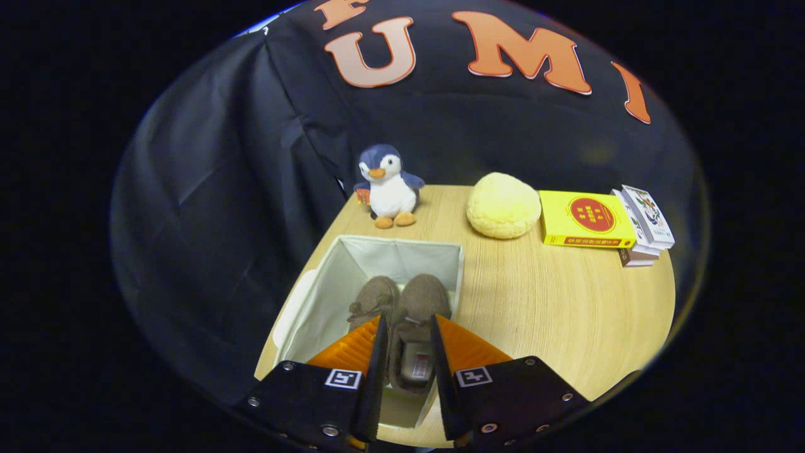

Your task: Open the storage box then place both shoes into the box .Put the left shoe in first, then the right shoe, with the right side of both shoes facing outward in a uniform manner.

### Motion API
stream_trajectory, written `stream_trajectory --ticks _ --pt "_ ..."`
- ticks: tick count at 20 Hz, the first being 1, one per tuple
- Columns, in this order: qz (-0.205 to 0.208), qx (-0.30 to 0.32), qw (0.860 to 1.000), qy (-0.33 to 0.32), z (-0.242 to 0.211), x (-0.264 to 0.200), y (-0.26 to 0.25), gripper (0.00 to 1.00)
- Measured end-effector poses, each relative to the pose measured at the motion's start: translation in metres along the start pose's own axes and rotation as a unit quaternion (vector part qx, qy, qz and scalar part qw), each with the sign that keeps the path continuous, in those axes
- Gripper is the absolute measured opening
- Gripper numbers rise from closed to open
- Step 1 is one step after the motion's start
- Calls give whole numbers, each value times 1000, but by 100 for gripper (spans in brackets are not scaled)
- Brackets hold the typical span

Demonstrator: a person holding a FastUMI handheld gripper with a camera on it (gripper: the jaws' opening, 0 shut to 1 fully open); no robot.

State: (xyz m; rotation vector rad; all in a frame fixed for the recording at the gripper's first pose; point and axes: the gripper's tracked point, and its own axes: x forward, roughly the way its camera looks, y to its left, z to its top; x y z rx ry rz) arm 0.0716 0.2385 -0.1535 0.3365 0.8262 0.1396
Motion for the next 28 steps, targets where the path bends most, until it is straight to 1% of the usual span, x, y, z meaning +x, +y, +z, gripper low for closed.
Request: stream_trajectory --ticks 4,5,7,8,11,13,16,19,21,25,28 --pt "26 -22 996 -82 42 -55 -23 53" --pt "26 -28 994 -103 52 -69 -33 59" --pt "19 -38 989 -144 67 -96 -55 65" --pt "15 -41 986 -160 72 -109 -69 66" --pt "9 -46 977 -206 86 -141 -103 76" --pt "-16 -49 972 -231 94 -157 -136 82" --pt "-31 -32 962 -269 102 -185 -172 86" --pt "-65 -33 949 -308 111 -214 -216 90" --pt "-73 -29 945 -319 108 -228 -234 91" --pt "-101 -33 927 -359 112 -258 -271 91" --pt "-120 -42 916 -380 109 -275 -285 91"
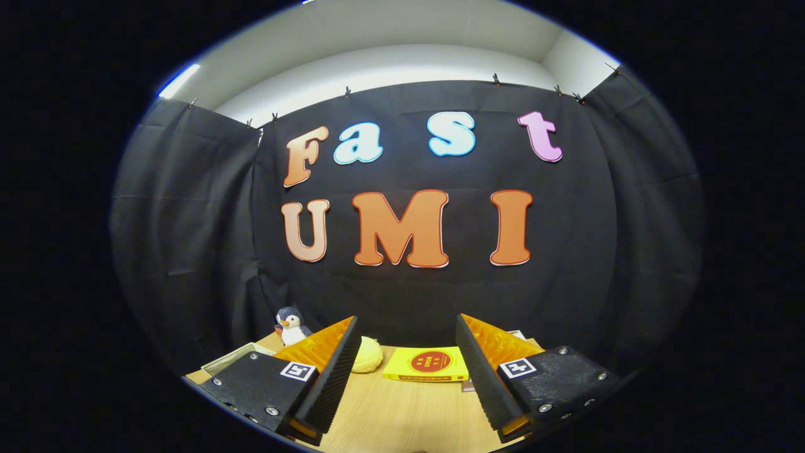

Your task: Open the storage box then place both shoes into the box .Put the left shoe in first, then the right shoe, with the right side of both shoes facing outward in a uniform manner.

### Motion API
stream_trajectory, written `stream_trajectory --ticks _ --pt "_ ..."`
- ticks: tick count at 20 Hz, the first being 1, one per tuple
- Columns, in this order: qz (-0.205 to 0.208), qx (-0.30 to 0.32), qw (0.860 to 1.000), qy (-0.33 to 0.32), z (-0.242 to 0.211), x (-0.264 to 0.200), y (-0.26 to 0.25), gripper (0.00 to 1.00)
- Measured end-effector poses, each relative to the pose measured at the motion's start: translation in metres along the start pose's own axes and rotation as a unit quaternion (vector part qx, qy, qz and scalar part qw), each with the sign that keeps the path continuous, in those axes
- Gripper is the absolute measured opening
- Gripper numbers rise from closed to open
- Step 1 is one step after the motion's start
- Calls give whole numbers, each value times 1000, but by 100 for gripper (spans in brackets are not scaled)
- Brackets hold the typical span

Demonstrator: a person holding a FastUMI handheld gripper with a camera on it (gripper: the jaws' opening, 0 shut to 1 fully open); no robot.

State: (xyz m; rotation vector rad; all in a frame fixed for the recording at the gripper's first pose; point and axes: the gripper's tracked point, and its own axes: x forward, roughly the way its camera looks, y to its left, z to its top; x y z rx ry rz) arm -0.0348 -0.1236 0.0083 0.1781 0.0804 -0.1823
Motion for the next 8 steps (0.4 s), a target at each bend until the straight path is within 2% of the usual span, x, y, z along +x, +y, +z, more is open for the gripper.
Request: stream_trajectory --ticks 8 --pt "-15 -12 1000 -24 7 -3 -6 91"
